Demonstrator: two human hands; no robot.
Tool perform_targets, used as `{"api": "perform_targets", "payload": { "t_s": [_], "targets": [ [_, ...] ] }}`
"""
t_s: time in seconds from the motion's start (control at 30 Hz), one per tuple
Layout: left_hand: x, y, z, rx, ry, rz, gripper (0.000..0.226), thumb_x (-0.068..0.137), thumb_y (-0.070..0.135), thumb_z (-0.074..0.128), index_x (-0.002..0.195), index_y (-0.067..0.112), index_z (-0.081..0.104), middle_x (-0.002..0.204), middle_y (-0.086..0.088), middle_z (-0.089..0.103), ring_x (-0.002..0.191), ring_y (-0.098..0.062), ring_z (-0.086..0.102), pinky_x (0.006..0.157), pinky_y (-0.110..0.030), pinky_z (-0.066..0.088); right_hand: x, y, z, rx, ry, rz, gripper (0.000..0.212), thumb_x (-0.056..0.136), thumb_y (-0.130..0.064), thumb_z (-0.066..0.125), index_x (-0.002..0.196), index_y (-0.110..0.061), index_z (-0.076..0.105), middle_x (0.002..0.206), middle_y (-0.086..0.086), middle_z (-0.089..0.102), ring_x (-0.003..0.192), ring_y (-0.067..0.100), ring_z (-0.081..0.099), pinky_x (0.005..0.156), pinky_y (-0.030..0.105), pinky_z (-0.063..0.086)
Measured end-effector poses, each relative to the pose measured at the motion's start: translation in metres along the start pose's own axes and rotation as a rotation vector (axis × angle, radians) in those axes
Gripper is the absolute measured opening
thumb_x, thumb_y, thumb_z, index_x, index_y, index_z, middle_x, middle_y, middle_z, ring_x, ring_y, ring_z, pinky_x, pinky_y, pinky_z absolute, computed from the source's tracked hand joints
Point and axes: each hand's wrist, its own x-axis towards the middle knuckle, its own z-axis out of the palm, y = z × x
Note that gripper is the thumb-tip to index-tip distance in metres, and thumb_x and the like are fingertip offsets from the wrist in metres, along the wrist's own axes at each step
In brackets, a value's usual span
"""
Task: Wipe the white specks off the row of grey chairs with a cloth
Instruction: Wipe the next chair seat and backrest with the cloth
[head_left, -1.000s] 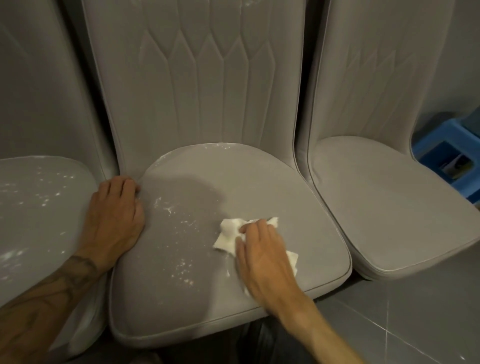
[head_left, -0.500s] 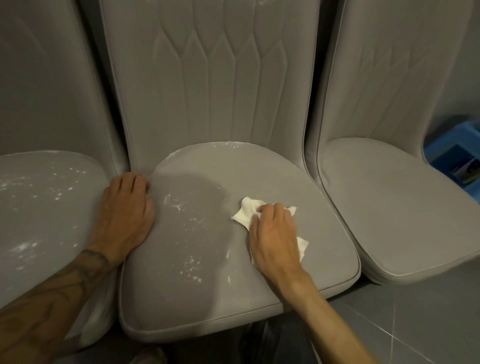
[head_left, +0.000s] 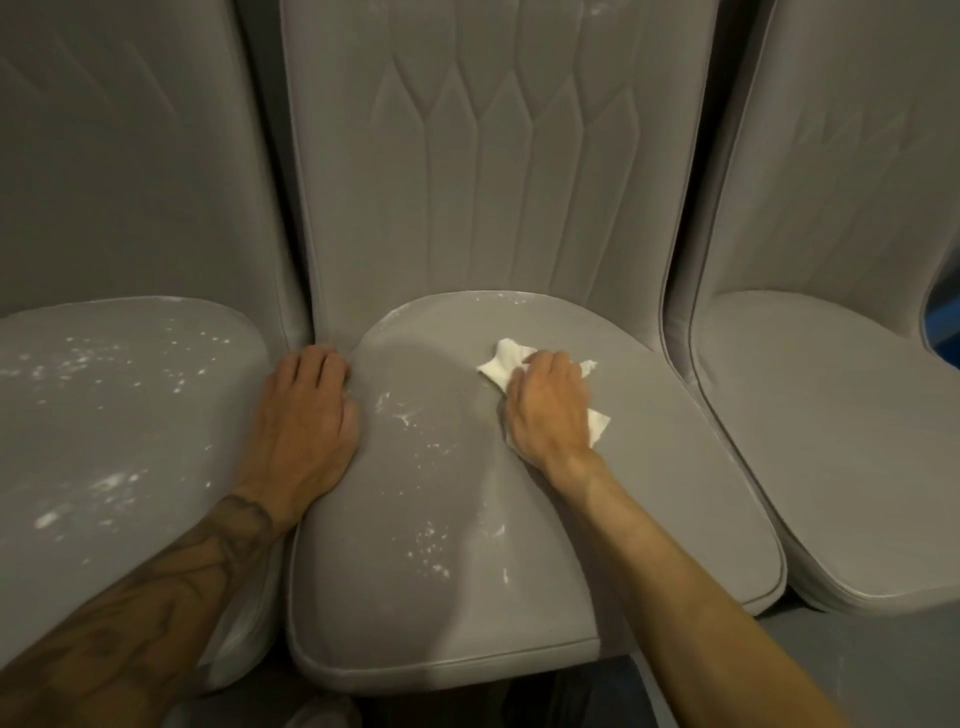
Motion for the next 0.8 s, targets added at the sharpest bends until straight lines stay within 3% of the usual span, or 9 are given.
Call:
{"api": "perform_targets", "payload": {
  "t_s": [0.13,0.3,0.37,0.53,0.6,0.73,0.8],
  "targets": [
    [-0.001,-0.001,0.001,-0.012,-0.009,-0.004,0.021,0.088,0.013,0.043,0.101,0.003,0.056,0.109,-0.02,0.057,0.093,-0.036,0.049,0.081,-0.052,0.044,-0.018,-0.009,0.012,0.16,-0.027,-0.272,0.029,0.104,-0.024,0.038,0.114,-0.003,0.055,0.108,0.018,0.056,0.094,0.035,0.05,0.09,0.046,0.039],
    [-0.001,-0.001,0.0,-0.017,-0.016,-0.014,0.022,0.089,0.016,0.042,0.102,0.005,0.056,0.111,-0.018,0.057,0.095,-0.035,0.049,0.082,-0.051,0.045,0.039,0.011,0.007,0.0,-0.03,-0.055,0.034,0.105,-0.026,0.031,0.122,-0.003,0.05,0.123,0.018,0.052,0.11,0.035,0.048,0.096,0.045,0.035],
    [-0.002,-0.001,0.0,-0.021,-0.016,-0.016,0.024,0.089,0.017,0.041,0.103,0.005,0.056,0.111,-0.018,0.057,0.095,-0.035,0.05,0.081,-0.051,0.045,0.038,-0.006,0.01,0.075,-0.021,-0.066,0.033,0.105,-0.025,0.033,0.122,-0.003,0.05,0.123,0.019,0.052,0.11,0.036,0.047,0.096,0.044,0.034],
    [-0.002,-0.001,0.0,-0.038,-0.023,-0.027,0.031,0.09,0.021,0.035,0.105,0.004,0.057,0.113,-0.019,0.058,0.096,-0.035,0.051,0.081,-0.051,0.046,0.0,-0.028,0.016,0.248,-0.139,-0.435,0.03,0.104,-0.026,0.041,0.118,-0.003,0.053,0.113,0.018,0.055,0.1,0.035,0.049,0.092,0.044,0.038],
    [-0.002,-0.001,0.0,-0.03,-0.021,-0.029,0.028,0.09,0.02,0.036,0.103,0.005,0.056,0.113,-0.018,0.058,0.096,-0.034,0.05,0.081,-0.05,0.045,0.017,-0.013,0.011,0.199,-0.12,-0.399,0.03,0.105,-0.026,0.039,0.119,-0.003,0.052,0.116,0.018,0.054,0.103,0.034,0.049,0.095,0.042,0.036],
    [-0.002,-0.001,0.0,-0.028,-0.022,-0.029,0.027,0.089,0.019,0.037,0.103,0.006,0.057,0.113,-0.017,0.058,0.097,-0.034,0.051,0.083,-0.05,0.046,0.055,-0.001,0.012,0.096,-0.041,-0.109,0.034,0.105,-0.025,0.034,0.125,-0.002,0.051,0.124,0.019,0.052,0.112,0.036,0.047,0.1,0.044,0.035],
    [-0.001,-0.002,-0.001,-0.03,-0.029,-0.032,0.03,0.089,0.02,0.037,0.105,0.006,0.058,0.115,-0.017,0.058,0.099,-0.035,0.052,0.085,-0.05,0.046,0.046,-0.019,0.017,0.142,-0.043,-0.165,0.033,0.105,-0.024,0.036,0.123,-0.002,0.052,0.121,0.02,0.052,0.108,0.037,0.048,0.098,0.045,0.035]
  ]
}}
